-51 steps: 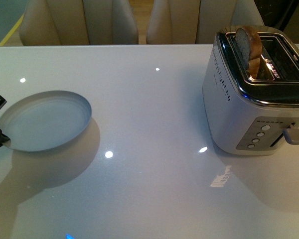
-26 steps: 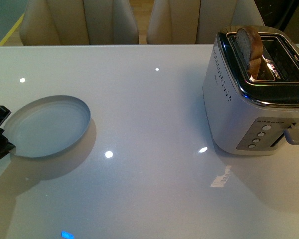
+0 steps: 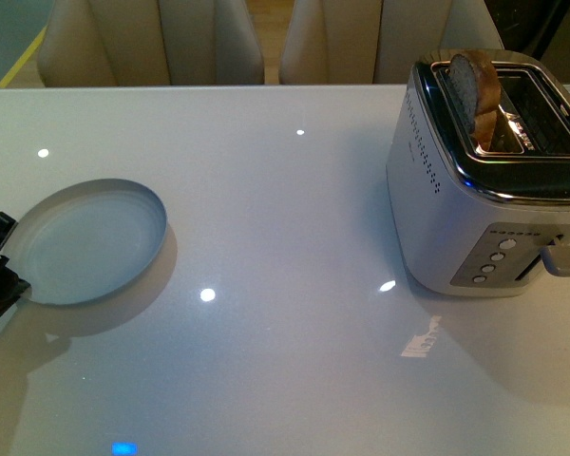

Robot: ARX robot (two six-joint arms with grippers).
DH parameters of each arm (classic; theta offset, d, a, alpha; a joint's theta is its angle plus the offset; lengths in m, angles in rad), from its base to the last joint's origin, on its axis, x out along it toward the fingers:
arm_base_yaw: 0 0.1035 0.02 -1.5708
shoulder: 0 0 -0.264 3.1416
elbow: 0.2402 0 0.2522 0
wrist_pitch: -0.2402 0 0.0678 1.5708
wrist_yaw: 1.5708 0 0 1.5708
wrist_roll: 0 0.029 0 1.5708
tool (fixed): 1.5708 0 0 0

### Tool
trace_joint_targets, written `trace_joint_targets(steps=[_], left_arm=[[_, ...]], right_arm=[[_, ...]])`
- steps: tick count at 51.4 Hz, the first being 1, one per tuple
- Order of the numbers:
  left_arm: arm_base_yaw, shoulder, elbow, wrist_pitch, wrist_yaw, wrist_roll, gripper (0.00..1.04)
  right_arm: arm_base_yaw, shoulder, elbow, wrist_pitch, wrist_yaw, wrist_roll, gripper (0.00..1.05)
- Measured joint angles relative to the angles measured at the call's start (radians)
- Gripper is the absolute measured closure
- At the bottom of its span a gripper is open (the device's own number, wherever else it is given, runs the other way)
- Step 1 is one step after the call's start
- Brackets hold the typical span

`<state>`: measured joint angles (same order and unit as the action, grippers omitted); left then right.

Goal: Left arm holds plate, right arm toasts bread

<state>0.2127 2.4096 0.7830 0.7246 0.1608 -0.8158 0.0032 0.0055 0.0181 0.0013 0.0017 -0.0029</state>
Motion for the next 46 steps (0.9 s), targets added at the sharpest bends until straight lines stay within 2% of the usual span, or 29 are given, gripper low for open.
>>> trace_joint_targets(steps=[18, 34, 43, 46], left_arm=[[0.0, 0.008, -0.023, 0.033, -0.001, -0.026, 1.01], [0.0, -0.031, -0.058, 0.047, 0.0, -0.039, 0.43], [0.007, -0.145, -0.105, 0.012, 0.024, 0.011, 0.1], [0.011, -0.18, -0.114, 0.001, 0.03, 0.028, 0.06]], right_arm=[[0.0, 0.0, 0.0, 0.0, 0.0, 0.0, 0.09], [0.0, 0.0, 0.0, 0.0, 0.0, 0.0, 0.09], [0.0, 0.0, 0.0, 0.0, 0.0, 0.0, 0.09], [0.0, 0.0, 0.0, 0.0, 0.0, 0.0, 0.09]])
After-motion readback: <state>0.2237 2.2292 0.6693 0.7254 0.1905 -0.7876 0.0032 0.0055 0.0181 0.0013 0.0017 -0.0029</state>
